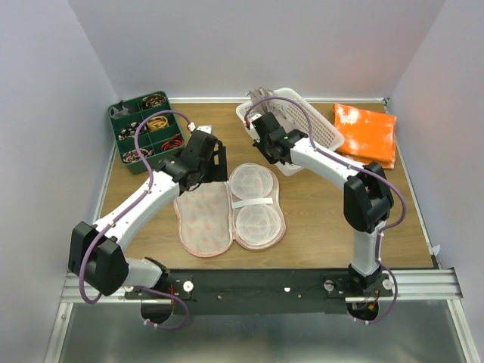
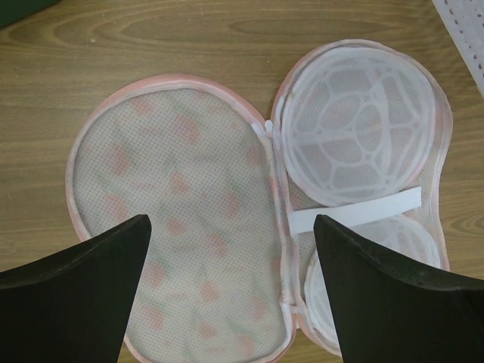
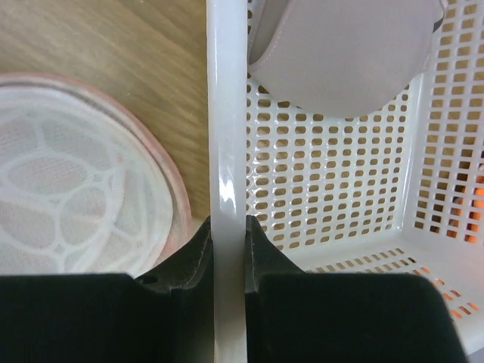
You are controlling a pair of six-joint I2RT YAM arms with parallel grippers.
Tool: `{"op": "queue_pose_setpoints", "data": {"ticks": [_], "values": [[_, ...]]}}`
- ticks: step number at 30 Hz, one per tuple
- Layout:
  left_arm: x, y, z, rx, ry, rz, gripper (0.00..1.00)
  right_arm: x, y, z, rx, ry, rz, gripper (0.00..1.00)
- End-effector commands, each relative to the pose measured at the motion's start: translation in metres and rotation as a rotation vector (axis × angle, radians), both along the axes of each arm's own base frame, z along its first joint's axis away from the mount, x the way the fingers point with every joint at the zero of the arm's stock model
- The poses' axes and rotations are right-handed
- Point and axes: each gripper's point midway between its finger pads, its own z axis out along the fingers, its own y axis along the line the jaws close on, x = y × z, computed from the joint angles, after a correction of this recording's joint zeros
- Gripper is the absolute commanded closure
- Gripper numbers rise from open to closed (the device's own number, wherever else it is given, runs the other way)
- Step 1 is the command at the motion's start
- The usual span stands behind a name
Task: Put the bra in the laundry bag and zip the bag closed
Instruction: Adjust the bin at the center of the board.
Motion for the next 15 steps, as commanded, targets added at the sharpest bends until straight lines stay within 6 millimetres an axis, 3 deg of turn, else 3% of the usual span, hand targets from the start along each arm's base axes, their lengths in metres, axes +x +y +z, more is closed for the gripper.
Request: {"op": "queue_pose_setpoints", "data": {"ticks": [1, 6, 8, 9, 10, 12, 14, 15], "values": [[0.004, 0.001, -0.002, 0.018, 0.004, -0.002, 0.02, -0.016, 0.004, 0.02, 0.029, -0.045, 0.1, 0.99], [0.005, 0.001, -0.001, 0.013, -0.004, -0.002, 0.02, -0.02, -0.022, 0.019, 0.004, -0.1, -0.032, 0.88], [0.005, -0.001, -0.001, 0.004, -0.002, -0.008, 0.02, -0.02, -0.018, 0.029, 0.047, -0.1, -0.051, 0.86], [0.005, -0.001, -0.002, 0.005, 0.002, -0.007, 0.02, -0.02, -0.014, 0.033, 0.091, -0.103, -0.078, 0.68], [0.005, -0.002, -0.003, 0.004, 0.003, -0.01, 0.02, -0.023, -0.008, 0.038, 0.125, -0.092, -0.07, 0.63], [0.005, -0.002, -0.003, 0.004, 0.006, -0.012, 0.02, -0.02, -0.003, 0.049, 0.179, -0.105, -0.09, 0.64], [0.005, -0.003, -0.003, 0.002, 0.006, -0.015, 0.02, -0.02, 0.002, 0.055, 0.203, -0.094, -0.1, 0.51], [0.005, -0.003, -0.001, -0.002, 0.002, -0.016, 0.02, -0.019, 0.004, 0.055, 0.226, -0.087, -0.122, 0.51]]}}
